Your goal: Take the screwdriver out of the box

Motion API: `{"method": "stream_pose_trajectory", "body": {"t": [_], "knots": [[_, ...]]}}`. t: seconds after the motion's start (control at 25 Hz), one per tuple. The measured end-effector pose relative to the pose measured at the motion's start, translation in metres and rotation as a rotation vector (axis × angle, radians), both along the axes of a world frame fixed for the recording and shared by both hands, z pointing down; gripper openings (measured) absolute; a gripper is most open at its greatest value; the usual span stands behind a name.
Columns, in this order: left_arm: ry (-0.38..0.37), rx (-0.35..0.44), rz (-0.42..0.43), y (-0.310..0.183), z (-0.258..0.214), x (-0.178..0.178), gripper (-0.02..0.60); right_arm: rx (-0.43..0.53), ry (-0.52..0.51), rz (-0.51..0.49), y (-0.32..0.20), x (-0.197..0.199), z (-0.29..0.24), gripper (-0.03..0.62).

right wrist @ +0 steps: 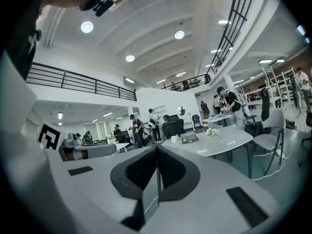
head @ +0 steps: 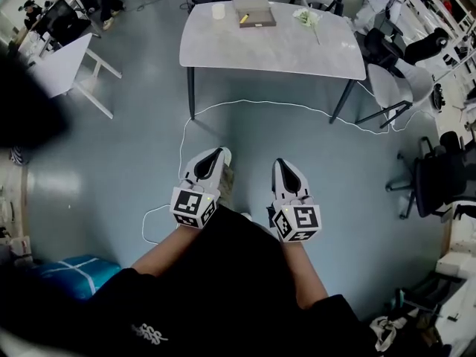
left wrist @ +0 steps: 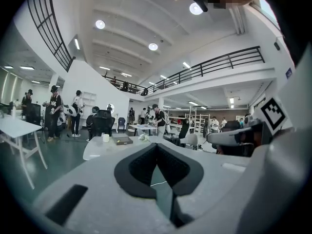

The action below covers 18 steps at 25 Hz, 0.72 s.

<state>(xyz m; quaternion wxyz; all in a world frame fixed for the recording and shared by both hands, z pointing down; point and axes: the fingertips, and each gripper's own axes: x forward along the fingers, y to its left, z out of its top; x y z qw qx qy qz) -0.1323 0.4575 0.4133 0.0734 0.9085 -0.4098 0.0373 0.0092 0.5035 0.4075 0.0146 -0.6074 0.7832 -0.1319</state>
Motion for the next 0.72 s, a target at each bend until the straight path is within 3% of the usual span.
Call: {"method": "stream_pose_trajectory", "body": {"t": [0.36, 0.52, 0.72], "knots": [[-0.007, -0.040, 0.051, -0.062, 0.027, 0.023, 0.017, -0.073, 0.030, 0.039, -0.049, 0.013, 0.030, 0.012], [0.012, -0.075, 0.063, -0.111, 0.040, 0.027, 0.017, -0.112, 0.049, 0.090, -0.093, 0.022, 0.041, 0.012], [0.043, -0.115, 0.057, -0.192, 0.057, 0.031, 0.017, -0.173, 0.075, 0.048, -0.171, 0.023, 0.050, 0.012]]}}
